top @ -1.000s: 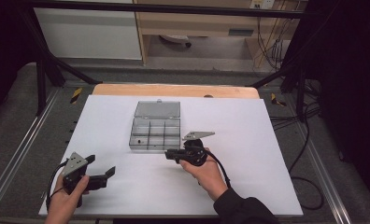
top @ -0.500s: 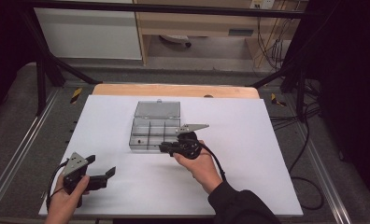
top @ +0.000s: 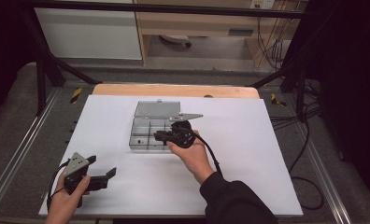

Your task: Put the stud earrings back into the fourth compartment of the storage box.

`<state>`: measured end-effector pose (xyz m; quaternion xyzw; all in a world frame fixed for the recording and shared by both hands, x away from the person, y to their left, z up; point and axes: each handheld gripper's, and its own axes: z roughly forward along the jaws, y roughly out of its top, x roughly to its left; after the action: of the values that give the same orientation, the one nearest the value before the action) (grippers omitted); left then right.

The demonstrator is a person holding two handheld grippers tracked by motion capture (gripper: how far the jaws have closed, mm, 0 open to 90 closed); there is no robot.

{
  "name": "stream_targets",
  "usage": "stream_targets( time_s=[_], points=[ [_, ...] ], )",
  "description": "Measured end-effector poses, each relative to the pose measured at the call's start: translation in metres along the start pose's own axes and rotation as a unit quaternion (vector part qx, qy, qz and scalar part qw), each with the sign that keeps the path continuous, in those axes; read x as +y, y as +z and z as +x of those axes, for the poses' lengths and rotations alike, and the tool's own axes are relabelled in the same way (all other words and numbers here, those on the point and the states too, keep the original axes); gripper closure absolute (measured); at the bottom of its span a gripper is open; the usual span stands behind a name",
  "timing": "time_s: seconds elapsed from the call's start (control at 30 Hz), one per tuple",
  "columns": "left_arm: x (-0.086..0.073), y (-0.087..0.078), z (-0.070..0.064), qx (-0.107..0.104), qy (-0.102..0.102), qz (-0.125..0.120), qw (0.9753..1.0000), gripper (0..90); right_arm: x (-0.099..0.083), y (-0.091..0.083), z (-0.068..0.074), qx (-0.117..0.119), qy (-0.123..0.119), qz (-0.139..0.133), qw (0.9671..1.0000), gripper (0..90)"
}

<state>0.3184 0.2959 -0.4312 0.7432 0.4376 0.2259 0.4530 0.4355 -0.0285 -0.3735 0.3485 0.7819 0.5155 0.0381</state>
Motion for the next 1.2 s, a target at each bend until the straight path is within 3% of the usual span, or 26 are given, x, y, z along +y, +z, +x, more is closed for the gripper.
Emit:
stream_targets(
  time_s=[0.23, 0.53, 0.7, 0.9, 1.2],
  points=[
    [0.0, 0.001, 0.0, -0.003, 0.001, 0.0, 1.0, 6.3, 0.013, 0.017, -0.001, -0.013, -0.006, -0.002, 0.9999, 79.6],
    [0.0, 0.001, -0.001, -0.007, 0.005, 0.006, 0.9999, 6.5, 0.021, 0.042, 0.003, -0.027, -0.027, 0.019, 0.9991, 79.6],
    [0.0, 0.001, -0.001, -0.005, 0.005, 0.006, 1.0, 6.4, 0.026, 0.053, -0.001, -0.023, -0.014, 0.018, 0.9995, 79.6],
    [0.0, 0.001, -0.001, -0.006, 0.006, 0.007, 0.9999, 6.3, 0.029, 0.066, 0.001, -0.035, -0.029, 0.041, 0.9981, 79.6],
    [0.0, 0.001, -0.002, -0.011, 0.008, 0.008, 0.9999, 6.4, 0.031, 0.075, 0.008, -0.031, -0.039, 0.059, 0.997, 79.5]
  ],
)
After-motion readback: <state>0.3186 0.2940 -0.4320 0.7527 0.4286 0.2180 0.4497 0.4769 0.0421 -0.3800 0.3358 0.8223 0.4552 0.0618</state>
